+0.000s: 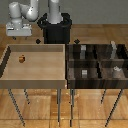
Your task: Place the loaf of bread into the appropriate compartment.
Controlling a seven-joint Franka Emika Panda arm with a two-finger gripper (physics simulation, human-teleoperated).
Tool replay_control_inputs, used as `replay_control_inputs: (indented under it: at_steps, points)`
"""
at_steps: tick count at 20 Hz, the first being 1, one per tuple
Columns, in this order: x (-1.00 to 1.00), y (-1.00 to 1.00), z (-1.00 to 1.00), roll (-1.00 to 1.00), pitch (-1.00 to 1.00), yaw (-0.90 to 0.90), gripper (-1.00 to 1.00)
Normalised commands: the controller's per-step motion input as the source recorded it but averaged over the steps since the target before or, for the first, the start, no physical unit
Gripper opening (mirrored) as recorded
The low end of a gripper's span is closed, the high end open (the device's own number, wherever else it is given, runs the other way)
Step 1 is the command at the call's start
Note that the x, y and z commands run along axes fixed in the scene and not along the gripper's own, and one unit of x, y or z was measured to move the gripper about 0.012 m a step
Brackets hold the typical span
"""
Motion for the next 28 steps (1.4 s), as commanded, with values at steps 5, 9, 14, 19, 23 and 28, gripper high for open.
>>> replay_control_inputs:
  at_steps: [5,9,14,19,23,28]
  points:
    - [0.40,0.20,0.00,0.00,0.00,0.00,1.00]
    - [0.25,0.00,0.00,0.00,0.00,0.00,1.00]
    - [0.20,0.00,-0.40,0.00,0.00,0.00,1.00]
    - [0.00,-0.20,-0.20,0.00,0.00,0.00,1.00]
    - [0.00,0.00,-0.50,0.00,0.00,0.00,1.00]
    - [0.00,0.00,-0.80,0.00,0.00,0.00,1.00]
